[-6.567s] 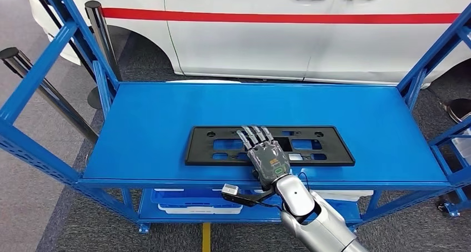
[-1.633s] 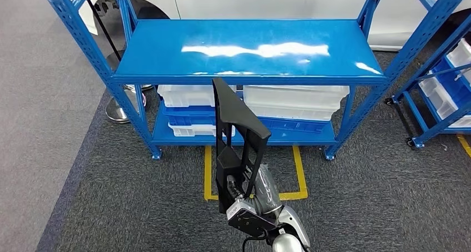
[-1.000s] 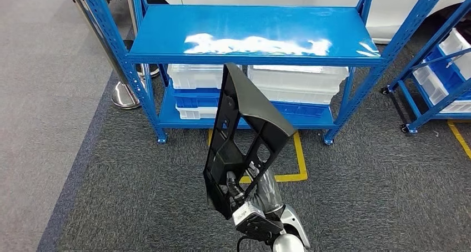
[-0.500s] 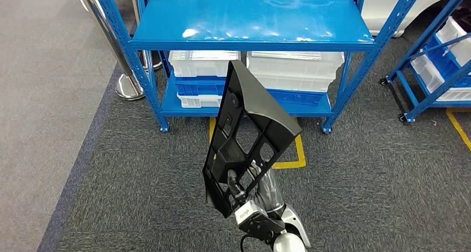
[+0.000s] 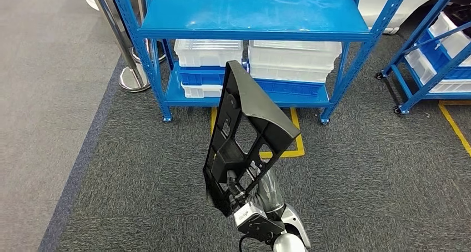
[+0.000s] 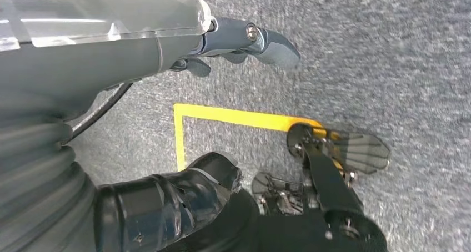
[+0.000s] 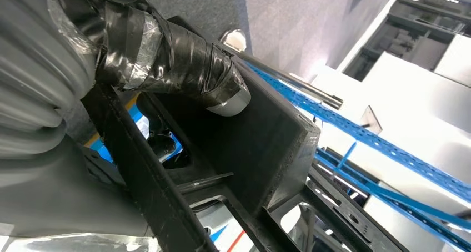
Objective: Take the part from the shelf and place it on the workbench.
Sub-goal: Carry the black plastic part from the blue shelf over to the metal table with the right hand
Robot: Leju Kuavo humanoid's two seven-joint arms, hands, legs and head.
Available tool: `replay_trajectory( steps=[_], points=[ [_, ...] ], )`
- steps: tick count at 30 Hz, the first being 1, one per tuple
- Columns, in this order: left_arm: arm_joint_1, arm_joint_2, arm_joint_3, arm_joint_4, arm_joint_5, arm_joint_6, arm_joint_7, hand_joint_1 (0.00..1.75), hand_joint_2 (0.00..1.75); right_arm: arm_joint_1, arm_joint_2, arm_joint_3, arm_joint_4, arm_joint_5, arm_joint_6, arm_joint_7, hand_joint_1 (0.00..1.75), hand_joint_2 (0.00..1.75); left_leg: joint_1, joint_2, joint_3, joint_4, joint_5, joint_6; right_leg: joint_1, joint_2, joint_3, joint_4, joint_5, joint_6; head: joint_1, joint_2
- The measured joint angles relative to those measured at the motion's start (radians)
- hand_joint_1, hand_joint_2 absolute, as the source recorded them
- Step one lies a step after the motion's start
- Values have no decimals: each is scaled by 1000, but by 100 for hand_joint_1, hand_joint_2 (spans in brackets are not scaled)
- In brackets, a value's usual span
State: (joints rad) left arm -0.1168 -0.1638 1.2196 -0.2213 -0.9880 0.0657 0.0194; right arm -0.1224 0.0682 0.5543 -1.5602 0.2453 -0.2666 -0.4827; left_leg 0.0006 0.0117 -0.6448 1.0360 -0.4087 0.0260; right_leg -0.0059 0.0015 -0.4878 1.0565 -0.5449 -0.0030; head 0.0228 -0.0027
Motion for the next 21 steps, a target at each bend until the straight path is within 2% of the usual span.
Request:
replay_trajectory(
  steps=[1, 3, 4, 5, 6, 7, 8, 9, 10, 11, 12, 13, 14, 15, 16, 17, 18, 19, 20, 21],
  points=[
    [0, 0, 0, 0, -1, 0, 0, 0, 175, -1, 0, 0, -3, 1, -1, 0, 175, 175, 2, 0, -2, -4, 11, -7, 5, 1, 17, -36, -11, -3, 0, 0],
    [1, 0, 0, 0, -2, 0, 0, 0, 175, -2, -2, 1, -7, 4, -4, -2, 175, 175, 8, -2, -8, -11, 28, -20, 11, -2, 12, -58, 5, -11, 0, 0],
    [2, 0, 0, 0, -3, 0, 0, 0, 175, -2, -2, 2, -8, 5, -6, -2, 175, 175, 10, -4, -15, -4, 12, -25, 10, -4, 3, -63, 19, -19, 0, 0],
    [3, 0, 0, 0, -4, 0, 1, 0, 175, -2, -3, 3, -9, 7, -8, -3, 175, 175, 10, -6, -24, 19, -23, -29, 8, -6, -9, -67, 33, -27, 0, 0],
    [4, 0, 0, 0, -5, -1, 1, 0, 175, -2, -3, 5, -10, 8, -10, -4, 175, 175, 11, -7, -36, 62, -78, -31, 6, -8, -24, -69, 47, -34, 0, 0],
    [5, 0, 0, 0, -6, -1, 1, 0, 175, -1, -3, 6, -10, 9, -10, -4, 175, 175, 11, -8, -48, 120, -135, -32, 8, -8, -41, -67, 60, -39, 0, 0],
    [5, 0, 0, 0, -7, -1, 2, 0, 175, -1, -4, 8, -11, 9, -11, -4, 175, 175, 11, -8, -56, 184, -176, -34, 9, -9, -60, -63, 73, -41, 0, 0],
    [6, 0, 0, 0, -7, -1, 2, 0, 175, 0, -4, 8, -11, 9, -11, -4, 175, 175, 11, -8, -58, 240, -189, -36, 10, -10, -80, -59, 85, -40, 0, 0],
    [5, 0, 0, 0, -7, -1, 2, 0, 175, 0, -4, 9, -11, 9, -11, -4, 175, 175, 12, -8, -51, 274, -174, -38, 10, -12, -100, -54, 97, -39, 0, 0],
    [4, 0, 0, 0, -8, -1, 2, 0, 175, 0, -5, 10, -11, 9, -11, -4, 175, 175, 12, -7, -31, 280, -141, -39, 10, -13, -121, -48, 108, -37, 0, 0],
    [4, 0, -1, 0, -8, -1, 2, 0, 175, 0, -6, 10, -11, 9, -11, -4, 175, 175, 12, -7, 4, 254, -108, -40, 8, -14, -142, -40, 119, -34, 0, 0],
    [3, 1, -1, 0, -8, -1, 2, 0, 175, 0, -6, 10, -11, 9, -11, -4, 175, 175, 13, -8, 56, 198, -96, -40, 8, -14, -161, -31, 128, -30, -1, 0],
    [3, 1, -1, 0, -8, -1, 2, 0, 175, 0, -7, 10, -13, 9, -12, -4, 175, 175, 12, -9, 117, 118, -108, -38, 8, -13, -177, -20, 135, -26, 0, 0],
    [2, 1, -2, 0, -8, -1, 2, 0, 175, 0, -7, 11, -15, 9, -12, -5, 175, 175, 10, -10, 166, 45, -132, -34, 8, -13, -188, -11, 144, -21, 0, 0],
    [2, 2, -2, 0, -8, -1, 2, 0, 175, 0, -8, 11, -17, 10, -12, -5, 175, 175, 8, -11, 199, -8, -156, -29, 9, -13, -194, -7, 153, -17, 0, 0],
    [1, 2, -3, 0, -8, -1, 2, 0, 175, 0, -9, 11, -19, 10, -12, -5, 175, 175, 5, -12, 210, -36, -165, -22, 10, -13, -198, -6, 164, -13, 0, 0],
    [1, 2, -3, 0, -8, -1, 2, 0, 175, 1, -10, 12, -19, 10, -12, -6, 175, 175, 6, -10, 202, -38, -160, -13, 10, -12, -201, -8, 173, -9, 0, 0],
    [0, 2, -3, 1, -8, -1, 2, 0, 175, 1, -11, 12, -19, 10, -12, -6, 175, 175, 7, -7, 192, -37, -148, -4, 8, -10, -206, -5, 167, -4, 0, 0],
    [-1, 3, -3, 1, -8, -1, 2, 0, 175, 2, -13, 12, -19, 10, -12, -6, 175, 175, 8, -4, 180, -38, -135, 7, 6, -7, -213, 12, 137, 1, 1, 0],
    [-1, 3, -3, 1, -8, -1, 2, 0, 175, 3, -15, 12, -19, 10, -13, -6, 175, 175, 9, 0, 166, -38, -121, 15, 3, -5, -223, 47, 88, 6, 2, 0]
  ],
)
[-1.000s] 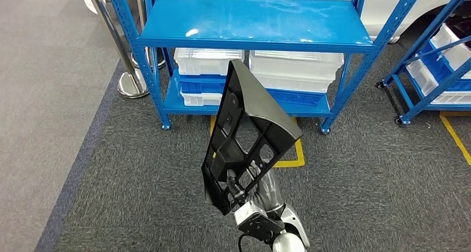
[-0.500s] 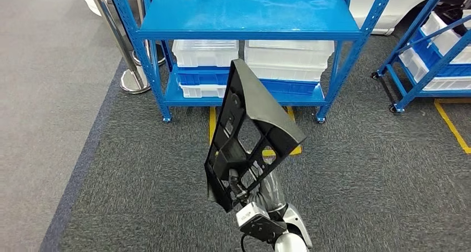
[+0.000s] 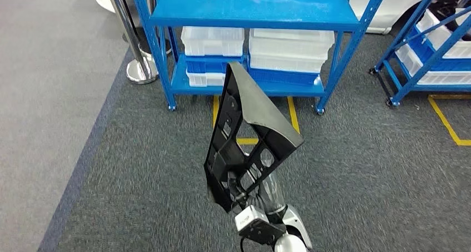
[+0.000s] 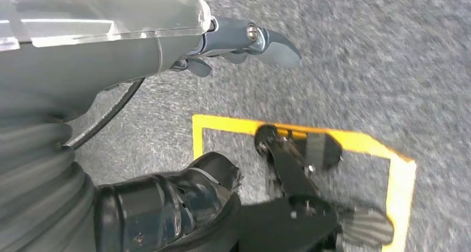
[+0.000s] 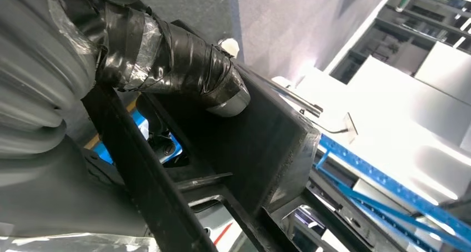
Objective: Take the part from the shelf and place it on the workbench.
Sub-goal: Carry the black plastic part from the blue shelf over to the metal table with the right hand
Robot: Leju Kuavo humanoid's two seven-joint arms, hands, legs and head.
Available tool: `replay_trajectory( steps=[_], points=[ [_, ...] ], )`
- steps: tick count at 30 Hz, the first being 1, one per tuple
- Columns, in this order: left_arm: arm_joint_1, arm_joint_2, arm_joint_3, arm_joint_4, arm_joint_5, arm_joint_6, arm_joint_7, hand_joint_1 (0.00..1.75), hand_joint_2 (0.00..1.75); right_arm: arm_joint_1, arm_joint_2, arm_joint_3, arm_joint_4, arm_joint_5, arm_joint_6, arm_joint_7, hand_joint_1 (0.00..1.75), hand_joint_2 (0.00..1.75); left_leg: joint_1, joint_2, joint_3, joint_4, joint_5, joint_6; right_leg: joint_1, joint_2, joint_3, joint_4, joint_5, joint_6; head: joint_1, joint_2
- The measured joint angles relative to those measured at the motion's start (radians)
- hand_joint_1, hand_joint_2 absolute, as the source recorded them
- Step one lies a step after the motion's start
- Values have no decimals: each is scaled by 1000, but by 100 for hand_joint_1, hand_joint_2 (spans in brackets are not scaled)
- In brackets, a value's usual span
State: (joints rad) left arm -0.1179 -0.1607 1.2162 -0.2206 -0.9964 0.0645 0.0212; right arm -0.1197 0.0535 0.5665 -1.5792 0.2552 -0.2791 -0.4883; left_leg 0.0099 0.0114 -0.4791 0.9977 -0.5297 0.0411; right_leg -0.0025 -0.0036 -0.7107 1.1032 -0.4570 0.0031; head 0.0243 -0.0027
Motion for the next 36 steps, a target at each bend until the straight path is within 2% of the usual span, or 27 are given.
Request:
replay_trajectory(
  steps=[2, 3, 4, 5, 6, 7, 9, 10, 11, 13, 14, 16, 17, 18, 19, 20, 21, 22, 23, 25, 26, 29, 31, 33, 34, 35, 36],
  points=[
    [-1, 0, -1, 0, 0, 0, 0, 0, 175, 1, -3, 0, 0, 0, 0, 0, 175, 175, -4, 3, -34, 3, 28, 9, -5, 1, -18, 115, -108, 8, 0, 0],
    [-1, 0, -1, 0, 0, 0, 0, 0, 175, 1, -4, 0, 0, 0, 0, 0, 175, 175, -6, 4, -52, 6, 42, 9, -7, 2, -21, 173, -131, 11, 0, 0],
    [-1, 0, -1, 0, 0, 0, 0, 0, 175, 1, -5, 0, 0, 0, 0, 0, 175, 175, -7, 5, -73, 10, 55, 9, -9, 2, -17, 215, -127, 12, 0, 0],
    [-1, 0, -2, 0, 0, 0, 0, 0, 175, 1, -6, 0, 0, 0, 0, 0, 175, 175, -8, 5, -95, 15, 67, 8, -10, 2, 0, 228, -100, 12, 0, 0],
    [-1, 1, -2, 0, 0, 0, 0, 0, 175, 1, -7, 0, 0, 0, 0, 0, 175, 175, -10, 5, -116, 21, 78, 7, -11, 2, 34, 208, -69, 10, 0, 0],
    [-1, 1, -2, 0, 0, 0, 0, 0, 175, 1, -7, 0, 0, 0, 0, 0, 175, 175, -10, 5, -134, 26, 89, 5, -10, 2, 86, 155, -51, 5, 0, 0],
    [-1, 1, -3, 0, 0, -1, 0, 0, 175, 0, -7, 0, -3, 0, 0, 0, 175, 175, -13, 2, -156, 32, 110, -3, -5, 3, 208, -6, -75, -5, 0, 0],
    [-1, 1, -3, 0, 0, -1, 0, 0, 175, -2, -7, 1, -6, 1, 0, 0, 175, 175, -12, 2, -161, 30, 122, -9, 0, 3, 248, -68, -94, -8, 0, 0],
    [-1, 1, -3, 0, 0, -1, 0, 0, 175, -2, -7, 2, -7, 1, -1, 0, 175, 175, -10, 2, -164, 26, 135, -16, 5, 4, 267, -107, -105, -10, 0, 0],
    [1, 1, -3, 0, 0, 0, 0, 0, 175, -2, -8, 3, -8, 2, -2, -1, 175, 175, -4, 0, -175, 20, 148, -29, 7, 2, 254, -126, -85, -17, 0, 0],
    [2, 1, -3, 0, 0, 0, -1, 0, 175, -2, -8, 4, -8, 2, -3, -1, 175, 175, -2, -1, -185, 29, 130, -34, 5, 1, 243, -131, -73, -24, -1, 0],
    [5, 1, -4, 0, -1, 2, -2, 0, 175, -2, -8, 7, -8, 3, -4, -1, 175, 175, 1, -4, -208, 98, 43, -39, 3, -2, 216, -136, -47, -35, -2, 0],
    [7, 1, -4, 0, -1, 2, -2, 0, 175, -1, -8, 8, -8, 4, -5, -1, 175, 175, 1, -4, -221, 156, -6, -41, 4, -2, 201, -136, -36, -39, -3, 0],
    [8, 1, -4, 0, -1, 2, -3, 0, 175, 0, -8, 9, -8, 4, -6, -1, 175, 175, 2, -4, -232, 220, -34, -44, 5, -3, 186, -134, -24, -40, -3, 0],
    [8, 1, -4, 0, -1, 2, -4, 0, 175, 1, -8, 10, -8, 4, -7, -1, 175, 175, 2, -4, -238, 273, -32, -46, 5, -4, 170, -131, -13, -39, -3, 0],
    [8, 1, -4, 0, -1, 2, -5, 0, 175, 1, -8, 11, -8, 5, -8, -1, 175, 175, 2, -4, -233, 303, -6, -48, 5, -6, 151, -127, -2, -37, -3, 0],
    [7, 2, -4, 0, -1, 2, -6, 0, 175, 1, -9, 11, -8, 5, -9, -1, 175, 175, 3, -4, -212, 300, 30, -49, 4, -7, 133, -120, 7, -34, -3, 0],
    [7, 2, -4, 0, -1, 2, -8, 0, 175, 2, -9, 12, -8, 5, -11, -1, 175, 175, 4, -4, -174, 263, 56, -50, 3, -7, 117, -111, 14, -30, -3, 0],
    [6, 2, -4, 0, -1, 1, -10, 0, 175, 2, -9, 12, -8, 5, -12, -1, 175, 175, 3, -4, -120, 198, 58, -49, 3, -6, 102, -99, 19, -26, -4, 0],
    [6, 3, -5, 0, -1, 1, -12, 0, 175, 1, -10, 12, -11, 5, -16, -1, 175, 175, 2, -6, -28, 66, 14, -42, 6, -5, 80, -76, 26, -17, -3, 0],
    [5, 3, -5, 0, -1, 1, -12, 0, 175, 1, -10, 12, -12, 5, -16, -1, 175, 175, 1, -7, -7, 27, -8, -37, 8, -6, 73, -68, 30, -12, -3, 0],
    [6, 4, -6, 0, -1, 1, -12, 0, 175, 2, -12, 12, -14, 3, -17, -1, 175, 175, 3, -5, -12, 9, -9, -12, 5, -5, 59, -48, 25, 4, -2, 0],
    [6, 4, -7, 0, -1, 2, -12, 0, 175, 2, -13, 13, -14, -4, -17, -1, 175, 175, 3, -1, -21, 8, 4, 3, -1, -2, 29, 27, -35, 16, -2, 0],
    [7, 4, -9, 0, -1, 1, -12, 0, 175, 4, -15, 13, -14, -12, -17, -1, 175, 175, 1, 1, -37, 11, 15, 8, -3, -1, -16, 155, -108, 23, -2, 0],
    [7, 4, -10, 0, -1, 1, -12, 0, 175, 6, -16, 13, -14, -16, -16, -1, 175, 175, 0, 1, -45, 14, 20, 8, -4, -1, -27, 198, -126, 25, -2, 0],
    [8, 4, -11, 0, -1, 1, -12, 0, 175, 7, -17, 13, -14, -18, -16, -1, 175, 175, -1, 2, -52, 17, 22, 7, -4, -1, -20, 207, -125, 24, -2, 0],
    [8, 5, -11, 0, -1, 1, -12, 0, 175, 8, -18, 13, -14, -21, -16, -1, 175, 175, -1, 2, -56, 19, 24, 7, -4, -1, 8, 173, -105, 22, -2, 0]
  ],
)
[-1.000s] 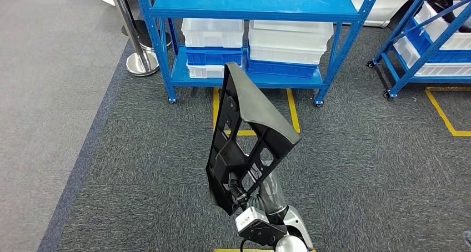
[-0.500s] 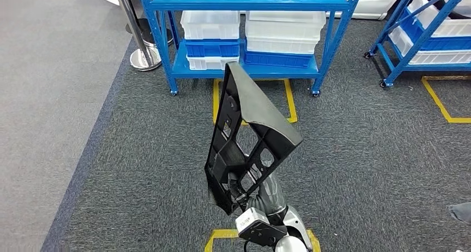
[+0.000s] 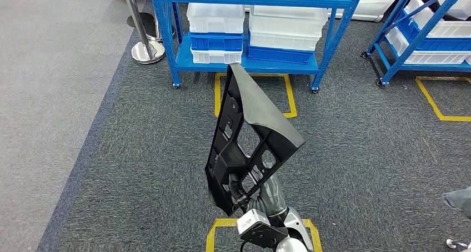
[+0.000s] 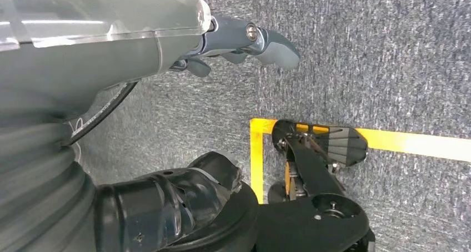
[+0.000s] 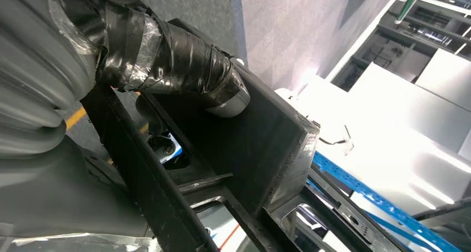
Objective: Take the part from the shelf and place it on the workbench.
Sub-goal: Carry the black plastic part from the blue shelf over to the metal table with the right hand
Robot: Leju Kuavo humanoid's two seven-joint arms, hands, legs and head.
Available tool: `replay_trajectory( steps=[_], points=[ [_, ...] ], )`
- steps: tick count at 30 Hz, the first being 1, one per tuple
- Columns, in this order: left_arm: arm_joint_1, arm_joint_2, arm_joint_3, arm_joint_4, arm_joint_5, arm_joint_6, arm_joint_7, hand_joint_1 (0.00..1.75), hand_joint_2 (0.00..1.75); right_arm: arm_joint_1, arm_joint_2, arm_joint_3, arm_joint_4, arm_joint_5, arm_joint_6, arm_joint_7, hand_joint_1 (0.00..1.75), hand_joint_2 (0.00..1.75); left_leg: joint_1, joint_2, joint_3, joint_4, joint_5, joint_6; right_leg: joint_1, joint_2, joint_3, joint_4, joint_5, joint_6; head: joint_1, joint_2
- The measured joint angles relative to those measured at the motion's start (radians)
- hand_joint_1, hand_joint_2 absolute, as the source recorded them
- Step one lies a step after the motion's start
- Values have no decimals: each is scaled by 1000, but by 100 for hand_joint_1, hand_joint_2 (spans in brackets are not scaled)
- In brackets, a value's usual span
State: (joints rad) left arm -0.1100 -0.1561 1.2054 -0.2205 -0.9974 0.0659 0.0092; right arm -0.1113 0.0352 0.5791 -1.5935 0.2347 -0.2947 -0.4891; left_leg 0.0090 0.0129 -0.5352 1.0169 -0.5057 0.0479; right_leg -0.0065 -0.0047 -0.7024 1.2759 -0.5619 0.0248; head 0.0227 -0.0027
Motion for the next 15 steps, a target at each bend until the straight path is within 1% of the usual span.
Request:
replay_trajectory(
  steps=[1, 2, 3, 4, 6, 7, 8, 9, 10, 12, 13, 14, 15],
  points=[
    [0, 0, 0, 0, 0, 0, 0, 0, 175, 1, -1, 0, -1, -1, 0, 0, 175, 175, 0, 0, -2, 2, 1, -1, 1, 0, 44, -64, 29, -5, 0, 0],
    [0, 0, -1, 0, 0, 0, 0, 0, 175, 0, -2, 0, -2, -2, 0, 0, 175, 175, -1, 0, -3, 2, 2, -3, 3, -1, 88, -135, 49, -12, 0, 0],
    [0, 0, -1, 0, 0, 0, 0, 0, 175, 0, -2, 0, -3, -2, 0, 0, 175, 175, -2, 0, -5, 3, 4, -6, 7, -2, 123, -196, 64, -19, 0, 0],
    [0, 0, -1, 0, 0, 0, 0, 0, 175, 0, -2, 0, -6, -2, 0, 0, 175, 175, -2, 0, -8, 4, 6, -11, 11, -2, 141, -232, 69, -24, 0, 0],
    [-1, 0, -2, 0, -1, 0, 0, 0, 175, 0, -3, 0, -9, -3, 0, -1, 175, 175, -2, 2, -13, 3, 11, -21, 17, -1, 143, -250, 69, -30, 0, 0],
    [-1, 0, -2, 0, -1, 0, 0, 0, 175, 0, -3, 0, -11, -4, 0, -2, 175, 175, -2, 2, -14, 3, 10, -26, 13, 0, 144, -256, 73, -35, 0, 0],
    [-1, 1, -2, 0, -2, 1, 0, 0, 175, 0, -3, 0, -12, -5, 0, -2, 175, 175, -2, 1, -17, 8, 3, -31, 10, 0, 146, -264, 78, -39, 0, 0],
    [-1, 1, -2, 0, -2, 1, 0, 0, 175, 0, -3, 0, -14, -6, 0, -3, 175, 175, -3, -1, -27, 30, -15, -34, 6, 0, 147, -271, 83, -44, -1, 0],
    [-1, 2, -2, 0, -2, 1, 0, 0, 175, 0, -3, 0, -15, -7, 0, -3, 175, 175, -2, -3, -46, 72, -43, -38, 4, -1, 148, -277, 88, -48, -1, 0],
    [0, 2, -2, 0, -2, 1, 0, 0, 175, 1, -4, 0, -16, -8, 0, -3, 175, 175, 0, -4, -101, 197, -106, -44, 6, 1, 143, -276, 90, -51, -2, 0],
    [1, 2, -2, 0, -3, 1, 0, 0, 175, 2, -4, 0, -16, -8, 0, -3, 175, 175, 1, -4, -124, 250, -123, -47, 6, 4, 140, -273, 90, -51, -2, 0],
    [2, 2, -2, 0, -3, 1, 0, 0, 175, 2, -4, 0, -16, -8, 0, -3, 175, 175, 2, -4, -135, 275, -123, -49, 6, 9, 137, -269, 90, -51, -2, 0],
    [3, 3, -2, 0, -3, 2, 0, 0, 175, 3, -4, 0, -16, -8, 0, -3, 175, 175, 5, -5, -127, 262, -103, -52, 5, 16, 133, -263, 89, -51, -2, 0]
  ],
)
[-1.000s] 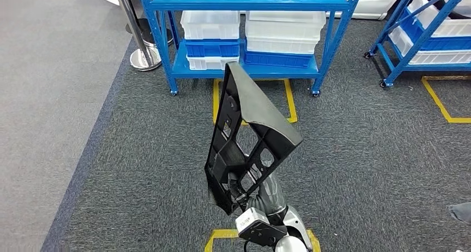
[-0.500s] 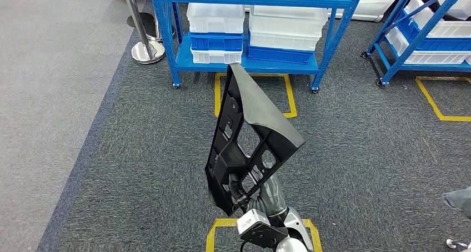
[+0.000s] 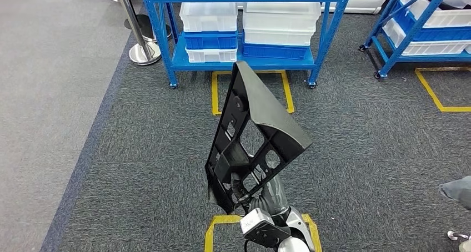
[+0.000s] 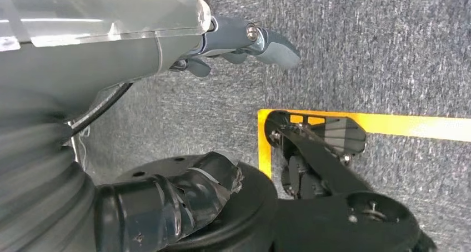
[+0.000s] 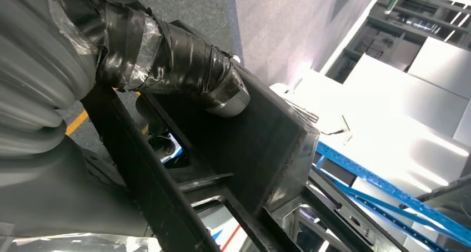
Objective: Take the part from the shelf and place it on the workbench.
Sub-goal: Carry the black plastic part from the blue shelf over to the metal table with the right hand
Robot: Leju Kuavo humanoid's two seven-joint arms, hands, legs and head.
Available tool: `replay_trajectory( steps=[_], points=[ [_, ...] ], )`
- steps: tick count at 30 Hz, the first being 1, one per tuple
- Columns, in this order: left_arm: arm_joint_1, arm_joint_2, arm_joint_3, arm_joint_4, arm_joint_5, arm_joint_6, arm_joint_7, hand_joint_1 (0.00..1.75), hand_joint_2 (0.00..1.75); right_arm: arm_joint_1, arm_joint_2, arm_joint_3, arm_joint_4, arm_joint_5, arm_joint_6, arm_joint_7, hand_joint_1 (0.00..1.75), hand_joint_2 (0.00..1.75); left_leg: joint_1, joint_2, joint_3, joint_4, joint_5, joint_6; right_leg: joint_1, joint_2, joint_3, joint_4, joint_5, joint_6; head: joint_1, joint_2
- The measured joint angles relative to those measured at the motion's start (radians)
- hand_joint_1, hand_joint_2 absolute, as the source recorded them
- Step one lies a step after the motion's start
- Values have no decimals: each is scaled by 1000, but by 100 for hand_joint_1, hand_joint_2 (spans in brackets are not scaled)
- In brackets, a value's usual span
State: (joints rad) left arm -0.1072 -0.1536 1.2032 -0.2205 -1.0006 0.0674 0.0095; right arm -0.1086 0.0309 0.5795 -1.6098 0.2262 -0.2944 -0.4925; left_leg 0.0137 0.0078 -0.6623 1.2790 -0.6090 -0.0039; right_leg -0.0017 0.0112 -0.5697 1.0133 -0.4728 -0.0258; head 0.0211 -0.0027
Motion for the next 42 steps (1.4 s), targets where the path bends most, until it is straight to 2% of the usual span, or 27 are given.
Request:
replay_trajectory(
  steps=[1, 3, 5, 7, 9, 10, 12, 13, 14, 15, 16, 18, 19, 21, 23, 25, 27, 28, 29, 30, 31, 33, 34, 36, 38, 40, 42],
  points=[
    [0, 1, 0, 0, 0, 0, 0, 0, 175, 0, 0, 0, 0, -1, 0, 0, 175, 175, 3, -5, 26, -50, 34, -2, -1, 9, -4, 8, -1, 2, 0, 0],
    [1, 2, 0, 0, -1, 0, 0, 0, 175, 0, 0, 0, 0, -4, 1, 0, 175, 175, 10, -38, 85, -173, 84, -3, -3, 28, -18, 29, -6, 9, 0, 0],
    [1, 3, 0, 0, -2, 0, 0, 0, 175, -1, 0, 0, -2, -7, 1, -1, 175, 175, 11, -64, 106, -224, 90, 3, -3, 45, -35, 43, -5, 21, 1, 0],
    [1, 4, -1, 0, -4, 0, 1, 0, 175, 0, 0, 0, -3, -9, 1, -1, 175, 175, 9, -52, 104, -229, 95, 16, -5, 62, -44, 44, 2, 34, 1, 0],
    [0, 6, -1, 0, -6, 0, 1, 0, 175, 1, -1, 0, -4, -10, 1, -1, 175, 175, 10, -32, 107, -240, 104, 32, -7, 53, -57, 63, -12, 44, 2, 0],
    [0, 6, -2, 0, -7, 0, 1, 0, 175, 1, -1, 0, -4, -11, 1, -2, 175, 175, 11, -22, 108, -245, 108, 38, -8, 38, -73, 99, -35, 48, 3, 0],
    [-1, 7, -3, 0, -9, 0, 1, 0, 175, 1, -2, 0, -6, -11, 1, -2, 175, 175, 8, -4, 107, -247, 111, 43, -10, 7, -126, 215, -97, 56, 4, 0],
    [0, 7, -3, 0, -10, 0, 1, 0, 175, 1, -2, 0, -6, -11, 1, -2, 175, 175, 6, 7, 106, -247, 111, 43, -11, 0, -151, 272, -119, 58, 4, 0],
    [1, 7, -4, 0, -10, -1, 1, 0, 175, 2, -2, 0, -6, -11, 1, -2, 175, 175, 6, 18, 106, -246, 111, 43, -12, -3, -165, 304, -125, 60, 4, 0],
    [1, 7, -4, 0, -11, -1, 2, 0, 175, 3, -3, 0, -6, -11, 1, -2, 175, 175, 5, 28, 106, -246, 110, 43, -13, -6, -160, 299, -112, 60, 4, 0],
    [0, 7, -5, 0, -11, -1, 2, 0, 175, 3, -3, 0, -6, -11, 1, -2, 175, 175, 5, 38, 107, -246, 110, 42, -13, -10, -136, 257, -84, 58, 4, 0],
    [-2, 7, -6, 0, -13, -1, 2, 0, 175, 2, -3, 0, -8, -11, 1, -2, 175, 175, 3, 54, 110, -246, 107, 39, -6, -47, -62, 118, -25, 49, 4, 0],
    [-2, 7, -6, 0, -14, -1, 2, 0, 175, 2, -3, 0, -9, -11, 1, -2, 175, 175, 1, 60, 111, -246, 106, 35, 0, -66, -35, 65, -9, 43, 4, 0],
    [-3, 7, -7, 0, -15, -1, 2, 0, 175, 1, -3, 1, -12, -11, 1, -3, 175, 175, -2, 76, 113, -248, 104, 26, 12, -81, -21, 25, -7, 33, 4, 0],
    [-3, 7, -7, 0, -16, -1, 2, 0, 175, 2, -4, 1, -15, -11, 1, -4, 175, 175, -1, 88, 116, -249, 101, 15, 11, -59, -22, 17, 0, 22, 4, 0],
    [-3, 6, -8, 0, -17, -1, 2, 0, 175, 0, -3, 1, -18, -11, 1, -5, 175, 175, 2, 60, 103, -213, 70, 7, 5, -38, -17, 3, 10, 9, 4, 0],
    [-3, 7, -8, 0, -17, -1, 2, 0, 175, -2, -2, 3, -19, -11, 1, -6, 175, 175, 3, 16, 53, -102, 8, 4, 3, -19, -16, -2, 15, 0, 3, 0],
    [-2, 7, -8, 0, -17, -1, 3, 0, 175, -3, -2, 4, -19, -11, 1, -6, 175, 175, 3, 6, 21, -35, -20, 4, 4, -8, -18, -1, 16, -1, 3, 0],
    [-1, 7, -8, 0, -18, -1, 4, 0, 175, -2, -2, 6, -19, -11, 2, -6, 175, 175, 3, 2, -2, 13, -32, 3, 5, 4, -20, 2, 16, -2, 3, 0],
    [-1, 7, -8, 0, -18, -1, 4, 0, 175, -2, -2, 8, -19, -11, 2, -6, 175, 175, 4, 0, -11, 28, -25, 2, 5, 18, -21, 5, 16, -2, 3, 0],
    [0, 7, -8, 0, -19, -1, 6, 0, 175, -2, -2, 9, -19, -12, 2, -6, 175, 175, 4, -2, 0, 2, 2, 3, 5, 31, -22, 9, 15, -1, 3, 0],
    [-1, 8, -8, 0, -20, -1, 7, 0, 175, -3, -1, 11, -19, -13, 3, -7, 175, 175, 7, -29, 53, -120, 72, 4, 3, 56, -25, 20, 11, 4, 3, 0],
    [-1, 8, -8, 0, -21, -1, 8, 0, 175, -5, -1, 13, -19, -14, 5, -8, 175, 175, 8, -47, 77, -176, 93, 6, 4, 68, -30, 29, 8, 8, 3, 0],
    [-3, 9, -9, 0, -22, -1, 9, 0, 175, -8, -1, 18, -19, -14, 7, -10, 175, 175, 7, -70, 94, -221, 100, 12, 2, 87, -42, 38, 8, 20, 4, 0],
    [-8, 9, -12, 0, -25, -1, 10, 0, 175, -9, 0, 20, -19, -14, 9, -11, 175, 175, 6, -53, 95, -229, 105, 24, -1, 102, -50, 38, 13, 32, 3, 0],
    [-10, 10, -14, 0, -27, -1, 11, 0, 175, -11, 0, 21, -20, -14, 10, -11, 175, 175, 7, -32, 99, -239, 113, 37, -1, 73, -65, 66, -6, 41, 5, 0],
    [-9, 10, -16, 0, -29, -2, 11, 0, 175, -15, 0, 23, -21, -14, 12, -11, 175, 175, 5, -10, 101, -244, 116, 44, -1, 21, -111, 166, -62, 50, 7, 0]
  ],
)
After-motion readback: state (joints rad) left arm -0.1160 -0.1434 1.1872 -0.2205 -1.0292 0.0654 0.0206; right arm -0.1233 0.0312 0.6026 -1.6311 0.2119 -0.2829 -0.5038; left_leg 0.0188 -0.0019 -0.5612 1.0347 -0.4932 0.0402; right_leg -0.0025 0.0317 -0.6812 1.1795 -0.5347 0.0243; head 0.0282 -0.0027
